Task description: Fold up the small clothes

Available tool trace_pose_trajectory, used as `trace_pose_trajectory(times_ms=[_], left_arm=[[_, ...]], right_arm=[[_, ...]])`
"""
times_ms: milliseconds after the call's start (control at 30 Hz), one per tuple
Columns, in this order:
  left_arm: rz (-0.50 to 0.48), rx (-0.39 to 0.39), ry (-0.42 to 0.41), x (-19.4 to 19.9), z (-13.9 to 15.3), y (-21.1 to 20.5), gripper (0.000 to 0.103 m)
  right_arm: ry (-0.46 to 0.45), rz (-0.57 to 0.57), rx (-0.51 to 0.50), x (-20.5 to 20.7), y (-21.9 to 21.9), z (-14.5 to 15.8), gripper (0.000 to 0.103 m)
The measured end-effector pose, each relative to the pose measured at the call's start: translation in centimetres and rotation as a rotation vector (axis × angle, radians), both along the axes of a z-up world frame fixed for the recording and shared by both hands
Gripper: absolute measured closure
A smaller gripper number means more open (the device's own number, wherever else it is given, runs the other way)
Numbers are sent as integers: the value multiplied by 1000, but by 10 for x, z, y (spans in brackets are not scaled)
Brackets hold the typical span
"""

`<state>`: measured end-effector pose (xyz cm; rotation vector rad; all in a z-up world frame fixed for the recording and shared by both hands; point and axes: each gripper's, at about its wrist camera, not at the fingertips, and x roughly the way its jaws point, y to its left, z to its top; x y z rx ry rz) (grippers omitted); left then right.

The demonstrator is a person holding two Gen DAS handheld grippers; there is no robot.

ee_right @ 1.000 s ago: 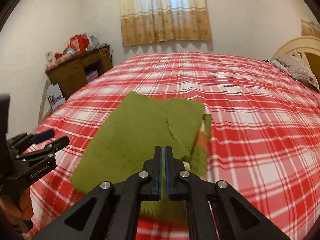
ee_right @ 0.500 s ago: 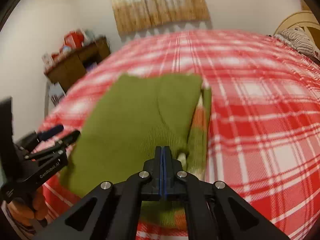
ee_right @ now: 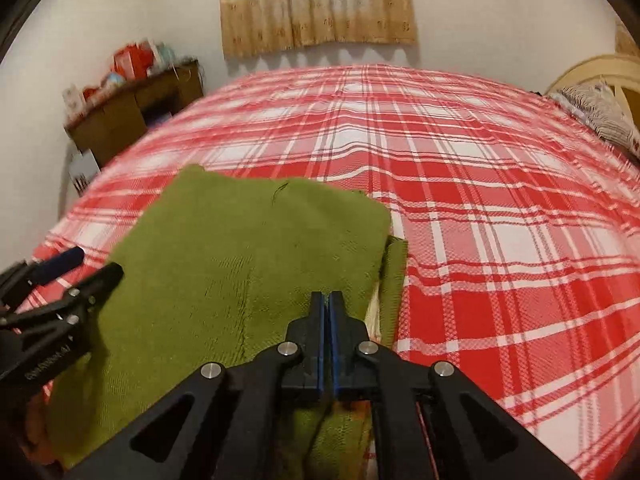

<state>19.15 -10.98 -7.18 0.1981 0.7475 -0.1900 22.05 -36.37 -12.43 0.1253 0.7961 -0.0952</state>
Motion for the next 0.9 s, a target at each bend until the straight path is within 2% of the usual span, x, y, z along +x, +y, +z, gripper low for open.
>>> trace_pose_trajectory(times_ms=[200,467,767,900], left_arm=[[-1,12,-19,-2,-4,-3,41],[-3,48,-60,-4,-7,-10,40],[-7,45,-6,-22,9,5,40],[2,62,2,-33,14,14,37]], right_arm=[[-30,-8,-25,-3,3,0,101],[-48,-8,7,-3,-1,-1,101],[-37,-22,-76,-2,6,-1,101],[-3,-40,-162,-4,17,1,101]])
